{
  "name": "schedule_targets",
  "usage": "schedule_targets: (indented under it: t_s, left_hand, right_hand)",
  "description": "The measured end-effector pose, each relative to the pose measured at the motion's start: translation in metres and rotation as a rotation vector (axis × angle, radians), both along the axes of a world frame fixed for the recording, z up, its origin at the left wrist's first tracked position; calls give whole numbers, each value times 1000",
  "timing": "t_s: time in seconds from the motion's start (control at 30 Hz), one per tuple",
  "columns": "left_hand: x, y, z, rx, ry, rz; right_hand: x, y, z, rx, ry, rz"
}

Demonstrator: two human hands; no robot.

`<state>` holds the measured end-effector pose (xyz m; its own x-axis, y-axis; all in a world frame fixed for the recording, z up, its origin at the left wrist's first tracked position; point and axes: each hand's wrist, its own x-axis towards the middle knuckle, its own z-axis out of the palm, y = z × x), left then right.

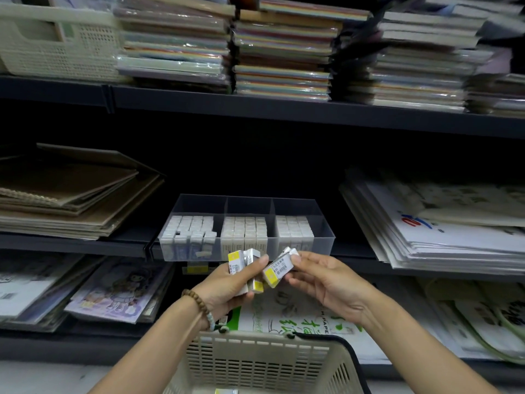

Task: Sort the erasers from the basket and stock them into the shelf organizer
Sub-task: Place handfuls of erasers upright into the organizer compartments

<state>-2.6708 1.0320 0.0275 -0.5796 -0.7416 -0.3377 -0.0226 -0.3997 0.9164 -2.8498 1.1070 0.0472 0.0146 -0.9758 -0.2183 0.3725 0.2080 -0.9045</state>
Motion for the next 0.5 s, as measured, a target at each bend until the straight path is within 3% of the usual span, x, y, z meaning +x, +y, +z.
schedule_targets:
  t_s: [0.2,0.33,0.5]
  left_hand:
    - [-9,-4,8,-11,-24,-59]
    - [-23,-25,22,-44,0,66]
    - [-44,-69,39,-213,76,213]
  right_hand:
    - [-10,5,5,19,69,-34]
    - [-39,-1,30,-25,78,-63]
    - [-93,-33,74,-60,365,-184]
